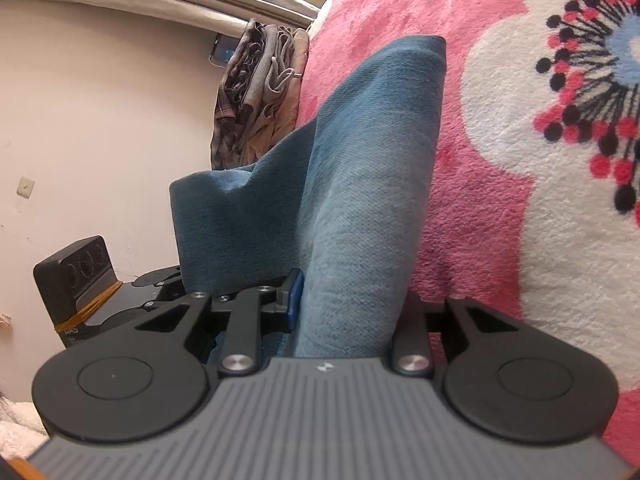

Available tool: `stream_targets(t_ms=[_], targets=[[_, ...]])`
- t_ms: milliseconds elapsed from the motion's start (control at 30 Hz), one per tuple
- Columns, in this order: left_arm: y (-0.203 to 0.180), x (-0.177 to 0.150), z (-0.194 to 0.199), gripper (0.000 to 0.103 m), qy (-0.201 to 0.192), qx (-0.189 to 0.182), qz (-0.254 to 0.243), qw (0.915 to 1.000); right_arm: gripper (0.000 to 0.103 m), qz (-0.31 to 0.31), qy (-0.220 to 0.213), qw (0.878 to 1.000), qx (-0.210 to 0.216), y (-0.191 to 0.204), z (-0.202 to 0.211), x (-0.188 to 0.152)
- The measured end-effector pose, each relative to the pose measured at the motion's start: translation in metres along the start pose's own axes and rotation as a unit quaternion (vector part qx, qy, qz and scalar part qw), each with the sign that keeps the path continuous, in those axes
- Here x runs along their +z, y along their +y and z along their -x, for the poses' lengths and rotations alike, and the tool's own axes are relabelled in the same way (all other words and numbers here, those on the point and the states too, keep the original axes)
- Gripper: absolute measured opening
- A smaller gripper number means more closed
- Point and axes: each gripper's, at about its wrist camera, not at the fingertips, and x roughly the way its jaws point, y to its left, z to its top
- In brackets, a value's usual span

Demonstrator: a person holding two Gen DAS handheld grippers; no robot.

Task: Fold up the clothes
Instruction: 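Lift the jeans edge with the right gripper while the left gripper holds, then hold the folded jeans bundle pinched together with both grippers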

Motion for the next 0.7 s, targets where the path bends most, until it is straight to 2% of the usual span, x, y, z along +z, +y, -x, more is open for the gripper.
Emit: stream_targets(t_ms=[400,700], targets=[[-0.0074,-0.0027,-0.0055,0.048,0.0,0.021,-0.016,0.9997,0.026,-0.005,0.004,1.0,-0.008,-0.0051,-0.0029,0.0004],[0.0003,-0.0077,0.0043,0.047,-0.019,0.003,0.005,0.9998,0.026,0.001,-0.001,1.0,-0.002,0.0007,0.0001,0.0021]])
